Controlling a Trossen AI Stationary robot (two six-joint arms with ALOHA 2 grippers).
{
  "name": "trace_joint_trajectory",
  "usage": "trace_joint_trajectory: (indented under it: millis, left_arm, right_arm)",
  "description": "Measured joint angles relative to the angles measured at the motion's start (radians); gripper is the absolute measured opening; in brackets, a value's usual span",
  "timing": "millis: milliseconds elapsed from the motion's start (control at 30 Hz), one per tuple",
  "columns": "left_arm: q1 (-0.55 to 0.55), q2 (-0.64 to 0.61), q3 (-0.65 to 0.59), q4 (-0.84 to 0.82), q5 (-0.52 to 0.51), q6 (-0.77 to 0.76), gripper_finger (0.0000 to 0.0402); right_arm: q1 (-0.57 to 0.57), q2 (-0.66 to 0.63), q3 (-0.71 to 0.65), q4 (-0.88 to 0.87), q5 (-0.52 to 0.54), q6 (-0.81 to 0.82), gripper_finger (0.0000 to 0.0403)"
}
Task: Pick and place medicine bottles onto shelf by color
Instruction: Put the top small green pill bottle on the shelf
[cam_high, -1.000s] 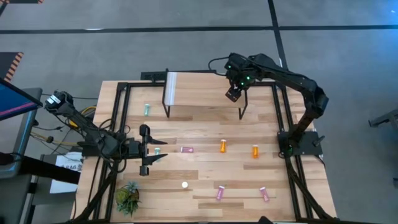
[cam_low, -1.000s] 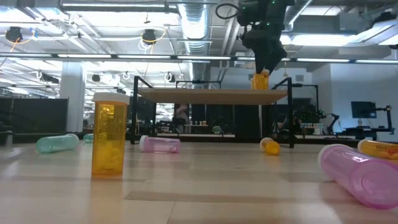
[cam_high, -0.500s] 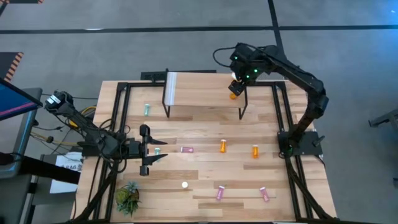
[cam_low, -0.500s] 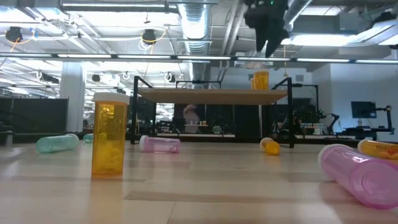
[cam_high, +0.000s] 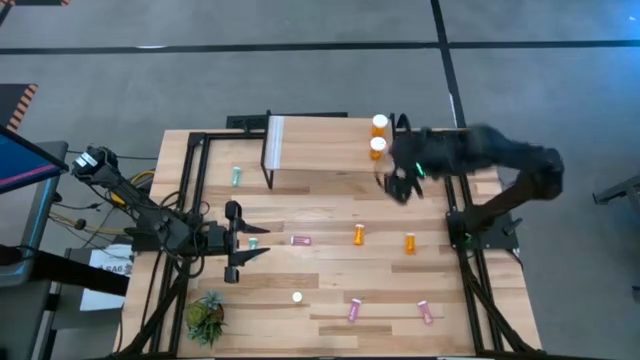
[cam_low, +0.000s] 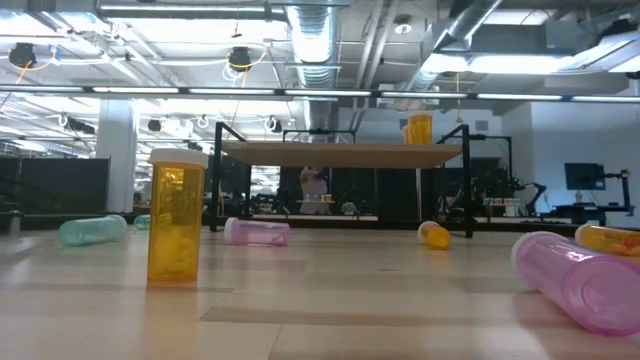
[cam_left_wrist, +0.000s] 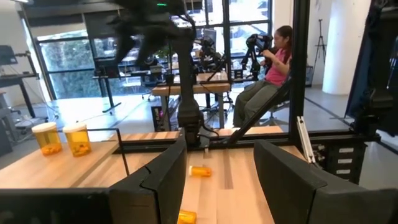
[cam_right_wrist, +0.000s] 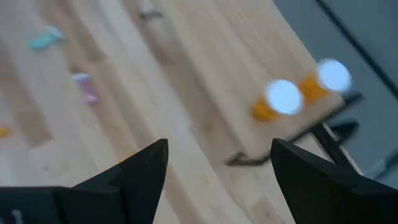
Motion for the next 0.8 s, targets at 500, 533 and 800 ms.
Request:
trace_joint_trajectory:
  millis: [500,533,800]
  left_arm:
    - [0.000,0.000,0.000,0.012,0.000,0.000,0.0179]
    - [0.000,0.000,0.000,0.012,0.000,0.000,0.0179]
    - [0.001,0.000,0.000,0.004,0.000,0.000,0.0179]
  right_arm:
    - [0.692,-0.034,-0.684,0.824,0.491,0.180,0.0306]
    - [0.701,-0.015,-0.699,0.869,0.503,0.166,0.0306]
    - [0.702,0.123,-0.709,0.957,0.526,0.147,0.0306]
